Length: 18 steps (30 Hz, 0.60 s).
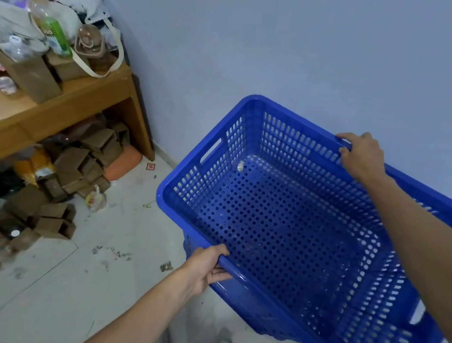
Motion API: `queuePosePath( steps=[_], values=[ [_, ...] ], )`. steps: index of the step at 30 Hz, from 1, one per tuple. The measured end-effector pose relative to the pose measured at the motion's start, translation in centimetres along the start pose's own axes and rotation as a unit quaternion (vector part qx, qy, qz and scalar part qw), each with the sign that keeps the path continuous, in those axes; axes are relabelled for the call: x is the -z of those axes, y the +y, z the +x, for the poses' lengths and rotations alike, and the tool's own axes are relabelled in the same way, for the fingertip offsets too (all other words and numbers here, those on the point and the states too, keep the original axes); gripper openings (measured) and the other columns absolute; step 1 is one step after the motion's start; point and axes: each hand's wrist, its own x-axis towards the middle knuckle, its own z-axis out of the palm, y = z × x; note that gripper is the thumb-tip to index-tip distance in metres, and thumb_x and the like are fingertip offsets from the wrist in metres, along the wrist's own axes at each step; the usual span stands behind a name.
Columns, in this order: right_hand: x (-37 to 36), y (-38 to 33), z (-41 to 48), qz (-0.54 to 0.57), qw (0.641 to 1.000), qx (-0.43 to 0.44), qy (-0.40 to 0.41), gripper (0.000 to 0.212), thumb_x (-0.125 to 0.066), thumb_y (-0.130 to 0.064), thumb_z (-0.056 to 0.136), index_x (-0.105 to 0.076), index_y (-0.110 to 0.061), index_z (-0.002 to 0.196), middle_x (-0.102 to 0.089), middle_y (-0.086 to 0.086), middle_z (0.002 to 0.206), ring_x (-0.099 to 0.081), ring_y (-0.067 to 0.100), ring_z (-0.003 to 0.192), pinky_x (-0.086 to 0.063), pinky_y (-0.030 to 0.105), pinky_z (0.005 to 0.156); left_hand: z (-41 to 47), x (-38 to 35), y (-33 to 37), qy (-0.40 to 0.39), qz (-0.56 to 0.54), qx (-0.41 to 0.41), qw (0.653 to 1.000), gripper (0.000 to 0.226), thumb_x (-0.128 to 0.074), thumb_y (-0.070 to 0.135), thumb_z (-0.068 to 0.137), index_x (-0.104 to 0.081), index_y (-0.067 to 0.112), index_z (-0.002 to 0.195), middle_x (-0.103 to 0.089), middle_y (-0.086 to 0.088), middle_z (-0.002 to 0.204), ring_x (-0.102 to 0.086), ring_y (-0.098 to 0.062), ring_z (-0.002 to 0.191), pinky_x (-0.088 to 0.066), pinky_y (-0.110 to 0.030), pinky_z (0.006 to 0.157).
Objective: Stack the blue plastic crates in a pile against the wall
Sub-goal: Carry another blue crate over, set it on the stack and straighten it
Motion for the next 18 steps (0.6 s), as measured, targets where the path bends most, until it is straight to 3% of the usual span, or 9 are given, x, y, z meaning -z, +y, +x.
queuePosePath(
  steps=[4, 7, 13, 16, 18],
  values=[
    [-0.5, -1.0, -0.1, -0.016, 1.000, -0.008, -0.013, 0.032, -0.051, -0.024, 0.101, -0.058, -0.027, 0.132, -0.051, 0.023, 0.121, -0.056, 0.040, 0.089, -0.052, 0.053, 0.081, -0.1, 0.3, -0.1, 0.014, -0.006, -0.007, 1.000, 0.027, -0.062, 0.008, 0.089, -0.064, -0.001, 0.114, -0.077, -0.021, 0.101, -0.075, -0.025, 0.073, -0.061, -0.028, 0.055],
    [-0.4, -1.0, 0.0, -0.009, 1.000, -0.004, -0.005, 0.033, -0.050, -0.023, 0.100, -0.058, -0.027, 0.132, -0.051, 0.023, 0.120, -0.054, 0.040, 0.094, -0.049, 0.053, 0.085, -0.1, 0.1, -0.3, 0.017, -0.010, -0.015, 1.000, 0.023, -0.063, 0.010, 0.088, -0.065, 0.001, 0.110, -0.078, -0.020, 0.097, -0.076, -0.025, 0.074, -0.060, -0.028, 0.056],
    [-0.4, -0.5, 0.1, 0.012, 1.000, -0.018, 0.018, 0.033, -0.050, -0.020, 0.099, -0.060, -0.024, 0.130, -0.053, 0.023, 0.116, -0.055, 0.040, 0.093, -0.049, 0.054, 0.086, -0.2, -0.8, -0.1, 0.027, 0.011, -0.010, 1.000, 0.032, -0.063, 0.012, 0.088, -0.062, -0.003, 0.117, -0.072, -0.026, 0.111, -0.072, -0.028, 0.085, -0.063, -0.030, 0.063],
    [-1.1, -0.4, 0.4, 0.008, 0.999, -0.025, 0.019, 0.034, -0.048, -0.018, 0.100, -0.058, -0.024, 0.132, -0.052, 0.024, 0.118, -0.053, 0.043, 0.098, -0.045, 0.054, 0.087, 0.1, -1.0, 0.0, 0.028, 0.014, -0.008, 0.999, 0.032, -0.062, 0.012, 0.088, -0.061, -0.001, 0.117, -0.074, -0.024, 0.108, -0.074, -0.032, 0.094, -0.064, -0.033, 0.070],
    [-1.6, -0.2, 0.7, -0.004, 0.999, -0.037, 0.006, 0.037, -0.045, -0.016, 0.100, -0.057, -0.024, 0.133, -0.051, 0.024, 0.121, -0.053, 0.042, 0.100, -0.045, 0.053, 0.087, 0.4, -1.2, 0.3, 0.028, 0.015, -0.009, 0.999, 0.028, -0.062, 0.012, 0.087, -0.062, 0.000, 0.113, -0.077, -0.020, 0.098, -0.076, -0.029, 0.089, -0.064, -0.034, 0.070]
  ],
)
